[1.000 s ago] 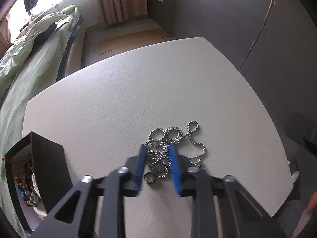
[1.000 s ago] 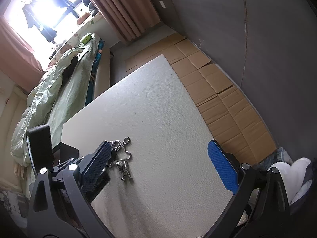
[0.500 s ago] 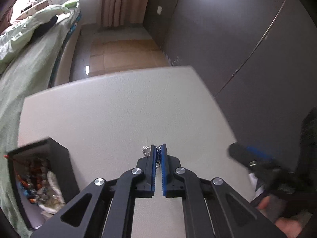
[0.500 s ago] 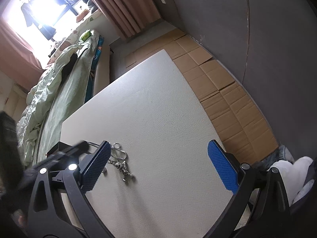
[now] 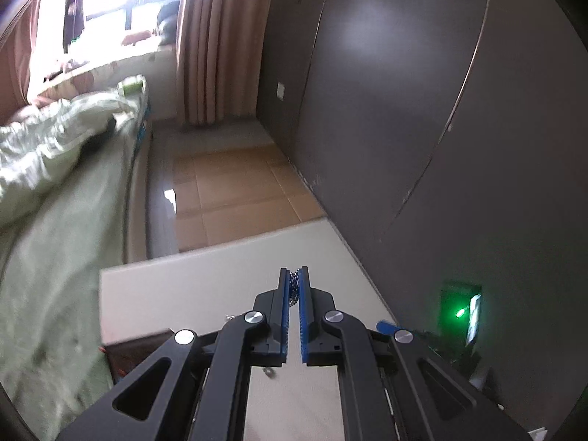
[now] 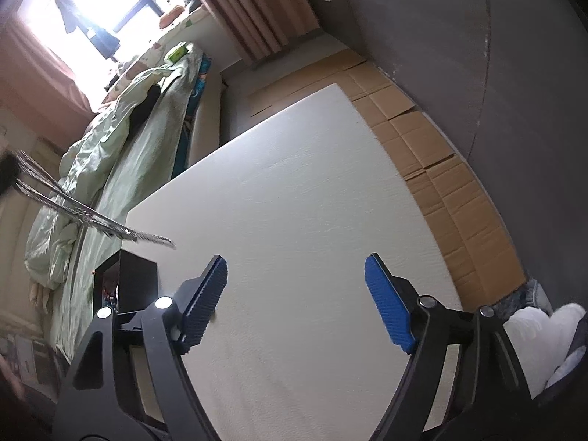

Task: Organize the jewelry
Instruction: 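Lift the silver ball chain with the left gripper and carry it over the box, then release the chain into the box with the left gripper while the right grasps a small silver ring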

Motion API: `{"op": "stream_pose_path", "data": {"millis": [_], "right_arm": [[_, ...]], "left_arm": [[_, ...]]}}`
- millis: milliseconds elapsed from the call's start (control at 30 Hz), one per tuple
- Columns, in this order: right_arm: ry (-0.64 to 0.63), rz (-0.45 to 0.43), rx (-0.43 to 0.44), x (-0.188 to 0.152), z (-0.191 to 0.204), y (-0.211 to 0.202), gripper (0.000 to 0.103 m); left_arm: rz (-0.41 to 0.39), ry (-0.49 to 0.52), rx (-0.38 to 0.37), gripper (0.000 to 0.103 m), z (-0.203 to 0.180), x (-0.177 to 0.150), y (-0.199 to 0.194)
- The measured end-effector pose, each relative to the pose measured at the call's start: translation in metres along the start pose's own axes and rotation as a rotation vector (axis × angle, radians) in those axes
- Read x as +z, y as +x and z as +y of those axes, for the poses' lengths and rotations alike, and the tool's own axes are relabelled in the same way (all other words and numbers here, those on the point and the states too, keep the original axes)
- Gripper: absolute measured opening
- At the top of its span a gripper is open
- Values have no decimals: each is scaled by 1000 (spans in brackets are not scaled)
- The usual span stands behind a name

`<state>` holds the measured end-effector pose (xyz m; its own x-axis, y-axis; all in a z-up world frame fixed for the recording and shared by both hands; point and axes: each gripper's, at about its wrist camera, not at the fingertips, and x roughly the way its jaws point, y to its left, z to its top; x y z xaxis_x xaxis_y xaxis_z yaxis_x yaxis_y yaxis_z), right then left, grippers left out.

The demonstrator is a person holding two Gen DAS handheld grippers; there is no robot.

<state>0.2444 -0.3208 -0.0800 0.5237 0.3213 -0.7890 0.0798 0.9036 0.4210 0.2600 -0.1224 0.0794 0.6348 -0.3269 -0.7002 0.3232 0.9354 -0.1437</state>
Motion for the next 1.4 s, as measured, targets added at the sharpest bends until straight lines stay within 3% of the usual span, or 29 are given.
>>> {"op": "stream_pose_path", "data": {"millis": [100,167,367,667,1033,1300,1400], "right_arm": [[-47,-4,15,-1,9,0,74],[-89,3,35,-3,17,2,61],[-252,38,57,-14,47,12,48],[-494,91,44,-41,91,37,48],[-616,118,17,-61,117,58,48],[-659,156,-67,-71,124,83,32],[-670,153,-69,-72,126,85,14]], "left_arm": [[-32,4,27,2,2,11,-20],[-47,-7,46,2,9,17,-32],[-68,-24,83,2,27,21,-59],[-63,-71,144,2,69,1,-72],[-2,-105,146,2,104,-35,-63],[58,-150,154,3,127,-62,-39],[74,-189,156,3,138,-73,-26]]}}
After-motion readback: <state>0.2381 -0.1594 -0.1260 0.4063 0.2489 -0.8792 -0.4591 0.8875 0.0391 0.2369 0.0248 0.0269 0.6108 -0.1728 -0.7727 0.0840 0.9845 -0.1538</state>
